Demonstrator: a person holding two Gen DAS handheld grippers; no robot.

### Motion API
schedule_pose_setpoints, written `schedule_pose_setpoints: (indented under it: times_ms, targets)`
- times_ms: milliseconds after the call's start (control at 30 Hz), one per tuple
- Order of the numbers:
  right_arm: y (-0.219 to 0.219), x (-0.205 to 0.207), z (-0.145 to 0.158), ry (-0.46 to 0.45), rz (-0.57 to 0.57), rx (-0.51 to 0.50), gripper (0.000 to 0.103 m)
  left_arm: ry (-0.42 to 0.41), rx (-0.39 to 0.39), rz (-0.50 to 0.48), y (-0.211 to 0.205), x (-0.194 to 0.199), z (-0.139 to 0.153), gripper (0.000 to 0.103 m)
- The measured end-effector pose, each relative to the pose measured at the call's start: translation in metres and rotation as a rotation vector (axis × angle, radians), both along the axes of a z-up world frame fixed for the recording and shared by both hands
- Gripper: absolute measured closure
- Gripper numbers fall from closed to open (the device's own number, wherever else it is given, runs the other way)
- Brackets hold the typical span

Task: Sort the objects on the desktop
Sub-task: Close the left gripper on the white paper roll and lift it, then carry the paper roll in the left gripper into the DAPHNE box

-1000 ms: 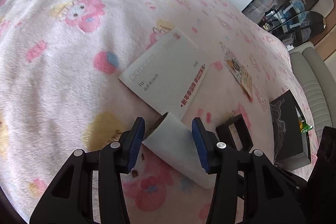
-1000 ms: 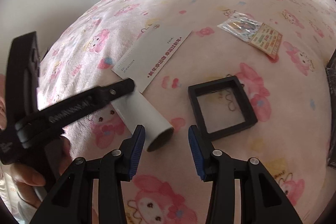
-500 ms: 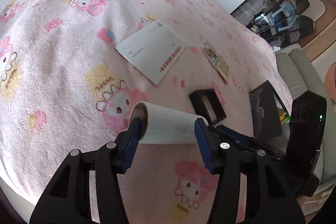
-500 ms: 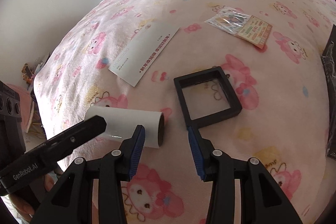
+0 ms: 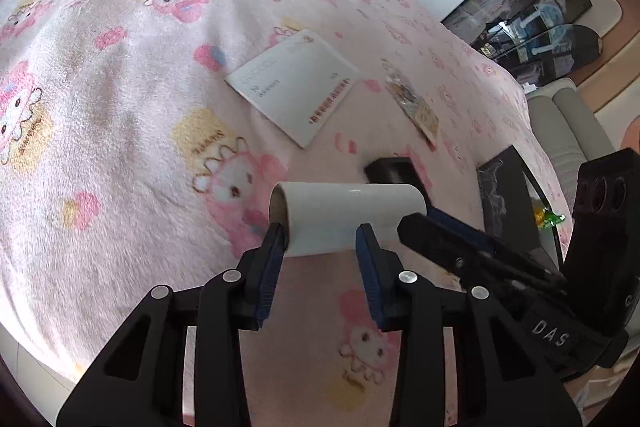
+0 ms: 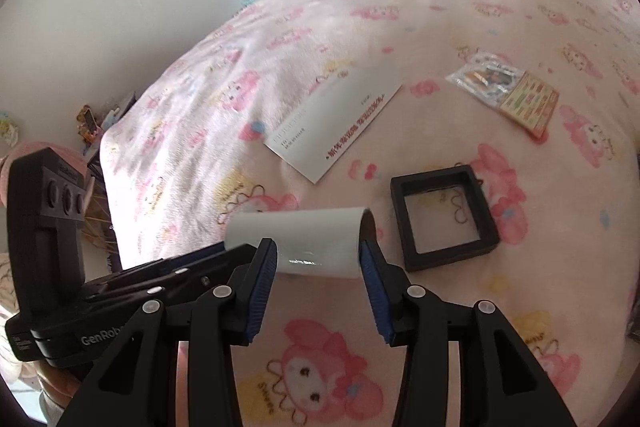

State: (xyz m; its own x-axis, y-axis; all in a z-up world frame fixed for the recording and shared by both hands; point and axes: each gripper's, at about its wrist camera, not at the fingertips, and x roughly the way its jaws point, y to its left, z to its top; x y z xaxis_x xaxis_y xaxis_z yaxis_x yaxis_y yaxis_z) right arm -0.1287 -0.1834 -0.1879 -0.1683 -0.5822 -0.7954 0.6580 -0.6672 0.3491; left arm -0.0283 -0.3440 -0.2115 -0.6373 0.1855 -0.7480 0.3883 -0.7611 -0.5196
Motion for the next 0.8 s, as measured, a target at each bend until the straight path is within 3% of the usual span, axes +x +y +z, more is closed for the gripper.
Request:
schedule_pose_setpoints:
  times_ms: [200,433,633,800]
  targets:
    - [0.048,0.013,0.030,0.031,-0.046,-0.035,0.063,0.034,-0.018,-0.126,0.057,0.003,0.022,0.067]
    - [0.127,0.029,0.037,0.032,-0.148,-0.009,0.062,-0.004,0.027,-0.260,0.134,-0.009,0.012,0.067]
    - [0.188,0.035,0.022,-0.017,-0.236,0.016,0.063,-0.049,0.022,-0.357,0.190,-0.016,-0.002,0.067]
    - [0.207,0.033,-0.001,-0.095,-0.268,0.021,0.063,-0.092,0.011,-0.374,0.204,-0.018,-0.012,0.067]
